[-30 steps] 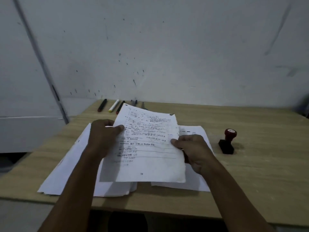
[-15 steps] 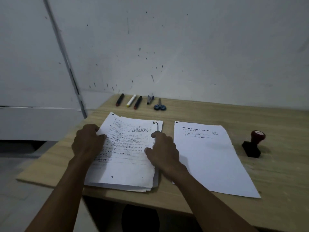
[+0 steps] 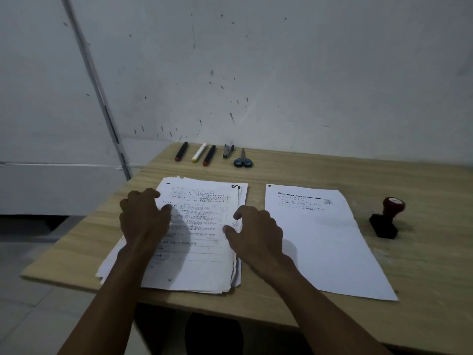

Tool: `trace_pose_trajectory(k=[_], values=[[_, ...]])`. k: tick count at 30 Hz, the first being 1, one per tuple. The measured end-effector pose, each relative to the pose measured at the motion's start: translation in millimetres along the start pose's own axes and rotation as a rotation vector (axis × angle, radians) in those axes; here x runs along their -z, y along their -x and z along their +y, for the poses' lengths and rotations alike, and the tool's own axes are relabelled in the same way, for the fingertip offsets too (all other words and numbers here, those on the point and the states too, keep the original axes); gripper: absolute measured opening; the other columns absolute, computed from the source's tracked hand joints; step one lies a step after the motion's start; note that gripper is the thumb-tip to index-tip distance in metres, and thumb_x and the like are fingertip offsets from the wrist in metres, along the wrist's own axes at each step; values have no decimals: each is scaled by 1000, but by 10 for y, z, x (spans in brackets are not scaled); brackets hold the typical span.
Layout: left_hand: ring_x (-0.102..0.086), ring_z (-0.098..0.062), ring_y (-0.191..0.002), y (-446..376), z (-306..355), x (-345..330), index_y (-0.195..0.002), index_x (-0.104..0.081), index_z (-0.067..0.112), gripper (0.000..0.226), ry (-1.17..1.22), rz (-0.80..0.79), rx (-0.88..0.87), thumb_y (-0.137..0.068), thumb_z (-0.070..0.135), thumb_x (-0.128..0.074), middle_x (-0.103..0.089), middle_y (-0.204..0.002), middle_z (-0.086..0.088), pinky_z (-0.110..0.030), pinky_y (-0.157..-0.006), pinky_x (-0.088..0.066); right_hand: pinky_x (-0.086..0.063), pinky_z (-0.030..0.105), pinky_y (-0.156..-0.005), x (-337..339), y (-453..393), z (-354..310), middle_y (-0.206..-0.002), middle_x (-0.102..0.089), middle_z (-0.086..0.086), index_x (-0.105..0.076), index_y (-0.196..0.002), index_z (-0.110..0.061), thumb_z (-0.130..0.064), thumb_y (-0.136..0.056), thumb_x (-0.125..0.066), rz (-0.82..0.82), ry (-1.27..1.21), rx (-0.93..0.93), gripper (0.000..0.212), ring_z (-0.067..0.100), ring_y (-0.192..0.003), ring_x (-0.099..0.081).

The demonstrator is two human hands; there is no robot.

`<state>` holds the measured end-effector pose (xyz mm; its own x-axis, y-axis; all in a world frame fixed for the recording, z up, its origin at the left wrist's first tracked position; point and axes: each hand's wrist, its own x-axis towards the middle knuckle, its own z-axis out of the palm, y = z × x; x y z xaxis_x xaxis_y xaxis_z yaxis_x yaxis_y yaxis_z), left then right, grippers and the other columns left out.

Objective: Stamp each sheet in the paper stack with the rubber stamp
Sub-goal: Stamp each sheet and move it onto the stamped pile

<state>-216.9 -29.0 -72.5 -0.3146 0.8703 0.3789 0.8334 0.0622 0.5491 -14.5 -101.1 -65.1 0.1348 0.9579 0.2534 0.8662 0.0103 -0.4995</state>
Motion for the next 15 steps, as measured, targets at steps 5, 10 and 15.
trace_pose_trajectory(k=[5, 10, 15], values=[[-60, -28, -99, 135, 359, -169, -109, -67, 12, 29, 233, -29, -253, -82, 23, -71, -65, -106, -9, -38, -85, -47, -41, 30, -80, 190, -12, 254, -109, -66, 0, -59, -119, -28, -45, -89, -61, 68, -31, -50, 35, 20, -107, -59], [-59, -13, -86, 386, 887, -400, -105, -68, 13, 25, 332, -128, -431, -82, 20, -73, -65, -103, -3, -29, -79, -47, -39, 28, -74, 471, 10, 643, -94, -69, -4, -62, -115, -26, -38, -89, -63, 171, -5, -88, 29, 18, -103, -59], [-61, -16, -89, 582, 1301, -690, -100, -69, 15, 22, 368, -244, -517, -80, 21, -74, -63, -99, -1, -33, -78, -50, -51, 35, -74, 746, -23, 1030, -99, -61, 4, -68, -107, -12, -11, -82, -70, 302, -26, 38, 25, 25, -89, -62]])
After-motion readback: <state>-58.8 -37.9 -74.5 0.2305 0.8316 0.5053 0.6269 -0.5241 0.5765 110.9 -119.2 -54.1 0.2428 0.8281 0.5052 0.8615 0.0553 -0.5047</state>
